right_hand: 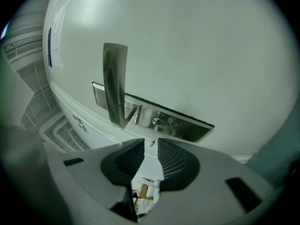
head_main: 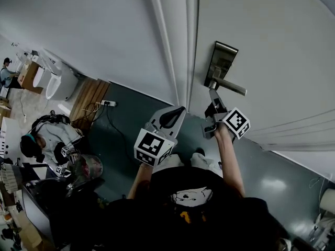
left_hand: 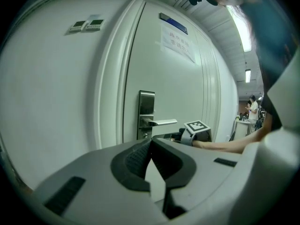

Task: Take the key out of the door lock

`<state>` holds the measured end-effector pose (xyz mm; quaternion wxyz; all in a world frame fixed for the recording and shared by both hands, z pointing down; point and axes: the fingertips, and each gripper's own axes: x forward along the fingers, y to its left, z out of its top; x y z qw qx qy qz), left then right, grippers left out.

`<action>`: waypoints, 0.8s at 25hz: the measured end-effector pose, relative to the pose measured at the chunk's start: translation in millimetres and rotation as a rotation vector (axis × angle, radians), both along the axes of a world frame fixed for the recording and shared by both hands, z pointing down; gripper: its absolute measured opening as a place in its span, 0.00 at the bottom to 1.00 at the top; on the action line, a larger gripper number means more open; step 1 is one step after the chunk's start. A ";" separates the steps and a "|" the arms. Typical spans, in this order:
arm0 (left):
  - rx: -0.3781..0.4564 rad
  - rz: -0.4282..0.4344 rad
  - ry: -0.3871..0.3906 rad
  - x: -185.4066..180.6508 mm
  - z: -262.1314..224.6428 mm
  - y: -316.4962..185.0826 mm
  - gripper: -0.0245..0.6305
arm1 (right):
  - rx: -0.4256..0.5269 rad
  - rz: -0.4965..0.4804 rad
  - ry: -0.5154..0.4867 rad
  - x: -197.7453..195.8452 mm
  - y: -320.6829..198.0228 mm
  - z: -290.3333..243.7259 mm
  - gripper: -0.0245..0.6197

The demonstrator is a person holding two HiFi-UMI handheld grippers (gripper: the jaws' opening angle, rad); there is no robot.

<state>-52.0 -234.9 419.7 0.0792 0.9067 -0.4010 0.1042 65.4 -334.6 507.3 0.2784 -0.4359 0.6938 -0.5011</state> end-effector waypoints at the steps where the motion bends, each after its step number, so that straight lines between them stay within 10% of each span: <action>1: 0.000 0.008 0.002 -2.7 0.3 0.9 0.05 | 0.001 0.017 -0.004 1.3 -2.6 0.1 0.15; 13: -0.003 0.076 0.004 -34.6 3.4 11.2 0.05 | 0.023 0.149 -0.009 2.1 -30.4 -0.1 0.11; 20: -0.002 0.101 0.002 -40.2 6.1 10.8 0.05 | -0.008 0.200 -0.190 5.9 -31.5 6.9 0.09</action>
